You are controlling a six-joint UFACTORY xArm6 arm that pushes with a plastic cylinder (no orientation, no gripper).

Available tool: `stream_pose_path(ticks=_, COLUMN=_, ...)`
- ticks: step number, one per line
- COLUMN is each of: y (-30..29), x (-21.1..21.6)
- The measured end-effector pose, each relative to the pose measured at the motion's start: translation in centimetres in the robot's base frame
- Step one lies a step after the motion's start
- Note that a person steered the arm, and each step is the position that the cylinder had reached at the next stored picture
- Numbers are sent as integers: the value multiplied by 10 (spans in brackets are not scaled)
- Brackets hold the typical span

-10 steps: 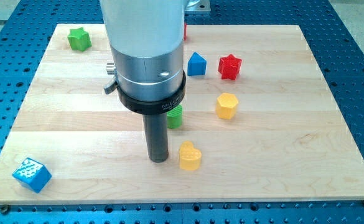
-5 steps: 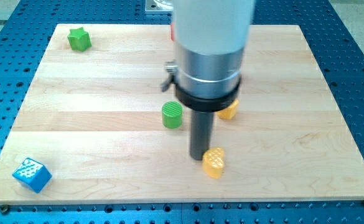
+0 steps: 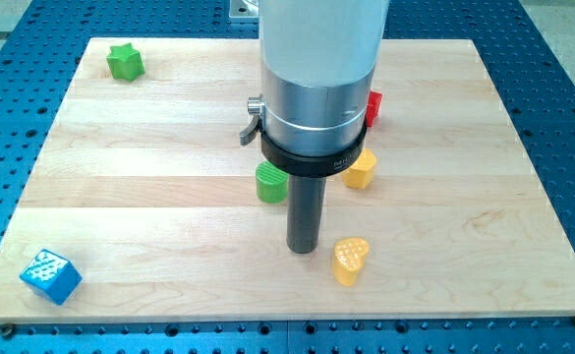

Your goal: Move the heart at the right center of the board

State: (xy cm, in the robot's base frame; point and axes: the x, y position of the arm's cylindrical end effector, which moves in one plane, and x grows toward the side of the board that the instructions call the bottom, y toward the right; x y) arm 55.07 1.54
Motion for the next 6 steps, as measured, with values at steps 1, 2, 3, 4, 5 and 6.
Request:
stream_pose_path(ticks=1, y=-1, x=0)
stream_pose_path(ticks=2, y=3, x=-6)
stream_pose_path(ticks=3, y=33, x=-22)
stream_pose_path(ticks=4, y=62, x=-38)
stream_pose_path(ticks=5, y=75, x=-39)
stream_pose_path(ticks=6, y=71, x=-36)
